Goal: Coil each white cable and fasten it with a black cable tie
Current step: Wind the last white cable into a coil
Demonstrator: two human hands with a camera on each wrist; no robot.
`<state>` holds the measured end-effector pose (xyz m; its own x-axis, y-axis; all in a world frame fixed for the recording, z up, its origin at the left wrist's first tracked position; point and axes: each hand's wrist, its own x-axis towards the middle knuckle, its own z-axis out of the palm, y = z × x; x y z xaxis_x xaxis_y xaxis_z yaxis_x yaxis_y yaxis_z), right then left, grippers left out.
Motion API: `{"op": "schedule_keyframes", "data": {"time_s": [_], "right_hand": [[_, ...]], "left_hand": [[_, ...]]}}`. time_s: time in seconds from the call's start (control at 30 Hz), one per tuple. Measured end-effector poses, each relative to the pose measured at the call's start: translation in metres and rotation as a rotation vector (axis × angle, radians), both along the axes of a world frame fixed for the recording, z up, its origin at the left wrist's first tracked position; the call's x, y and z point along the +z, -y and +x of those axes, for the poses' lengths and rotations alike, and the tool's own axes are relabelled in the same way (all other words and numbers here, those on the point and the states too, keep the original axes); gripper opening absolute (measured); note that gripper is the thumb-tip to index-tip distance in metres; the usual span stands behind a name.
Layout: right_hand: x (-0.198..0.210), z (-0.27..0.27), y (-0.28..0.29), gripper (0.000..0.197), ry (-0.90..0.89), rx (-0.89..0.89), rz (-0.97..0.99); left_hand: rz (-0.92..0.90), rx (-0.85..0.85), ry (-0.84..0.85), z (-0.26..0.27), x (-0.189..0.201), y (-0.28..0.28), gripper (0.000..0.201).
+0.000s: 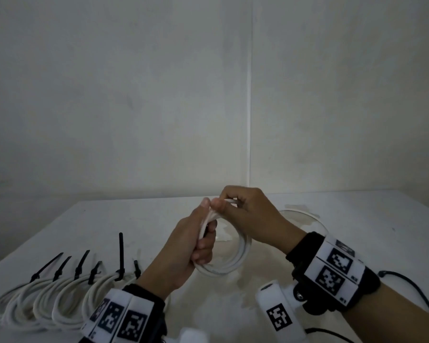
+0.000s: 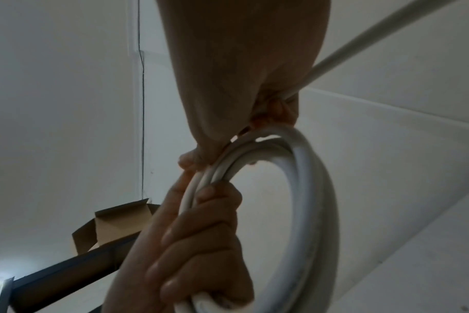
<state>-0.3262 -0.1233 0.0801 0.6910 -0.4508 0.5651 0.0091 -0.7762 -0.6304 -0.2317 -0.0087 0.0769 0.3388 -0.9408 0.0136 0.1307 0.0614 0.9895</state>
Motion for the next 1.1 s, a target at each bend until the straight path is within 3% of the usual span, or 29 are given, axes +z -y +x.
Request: {"op": "schedule_keyframes", "data": {"time_s": [0.2, 0.3, 0.57, 0.7, 0.9, 1.1], "right_hand": [[0.000, -0.015, -0.007, 0.050, -0.180, 0.197, 0.333], [-0.001, -0.016, -0.009, 0.040, -0.147, 0.188, 0.355], [-0.003, -0.017, -0.010, 0.040, -0.166, 0.200, 0.421], [0.001, -0.020, -0.008, 0.040, -0.172, 0.214, 0.427], [0.000, -0.021, -0.005, 0.034, -0.107, 0.188, 0.451], [-0.008, -0.017, -0.009, 0.052, -0.165, -0.020, 0.225]], "left_hand": [[-0.062, 0.093, -0.088, 0.005, -0.007, -0.001, 0.038], [-0.048, 0.047, -0.070, 0.006, -0.009, -0.001, 0.039], [0.017, -0.014, -0.012, 0.005, -0.010, -0.004, 0.031], [0.040, -0.013, -0.070, 0.005, -0.008, -0.002, 0.033], [0.034, 0.015, 0.007, -0.004, -0.009, 0.002, 0.044], [0.013, 0.090, 0.078, -0.010, -0.011, 0.004, 0.040]]}}
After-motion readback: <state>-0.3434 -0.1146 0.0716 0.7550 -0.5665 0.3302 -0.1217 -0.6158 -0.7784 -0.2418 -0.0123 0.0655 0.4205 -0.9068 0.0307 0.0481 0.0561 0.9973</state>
